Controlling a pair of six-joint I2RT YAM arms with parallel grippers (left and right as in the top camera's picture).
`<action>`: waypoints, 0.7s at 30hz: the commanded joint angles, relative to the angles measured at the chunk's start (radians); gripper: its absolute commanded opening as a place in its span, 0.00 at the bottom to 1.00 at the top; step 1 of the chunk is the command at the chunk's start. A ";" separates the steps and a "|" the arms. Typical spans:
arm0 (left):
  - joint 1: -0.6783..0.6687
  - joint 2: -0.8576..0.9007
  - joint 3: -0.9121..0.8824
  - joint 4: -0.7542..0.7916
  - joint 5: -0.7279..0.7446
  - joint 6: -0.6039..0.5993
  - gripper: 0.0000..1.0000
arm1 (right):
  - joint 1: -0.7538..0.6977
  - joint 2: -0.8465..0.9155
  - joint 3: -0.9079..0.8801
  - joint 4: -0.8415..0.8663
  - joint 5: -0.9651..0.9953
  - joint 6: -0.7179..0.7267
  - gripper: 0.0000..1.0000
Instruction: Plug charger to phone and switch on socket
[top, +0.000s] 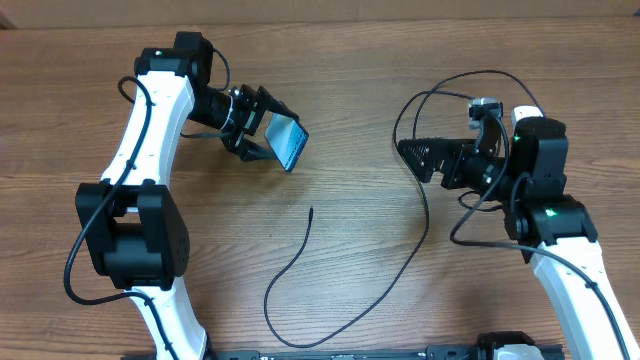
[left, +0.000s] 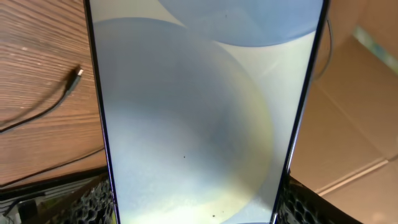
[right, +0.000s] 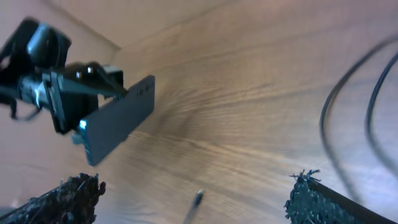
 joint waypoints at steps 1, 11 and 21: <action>-0.004 -0.009 0.028 0.000 -0.021 -0.055 0.04 | -0.002 0.025 0.024 0.008 -0.017 0.299 1.00; -0.045 -0.009 0.028 0.002 -0.152 -0.226 0.04 | 0.016 0.036 0.024 0.008 -0.077 0.339 1.00; -0.159 -0.009 0.028 0.083 -0.197 -0.377 0.04 | 0.165 0.036 0.024 0.008 -0.047 0.339 1.00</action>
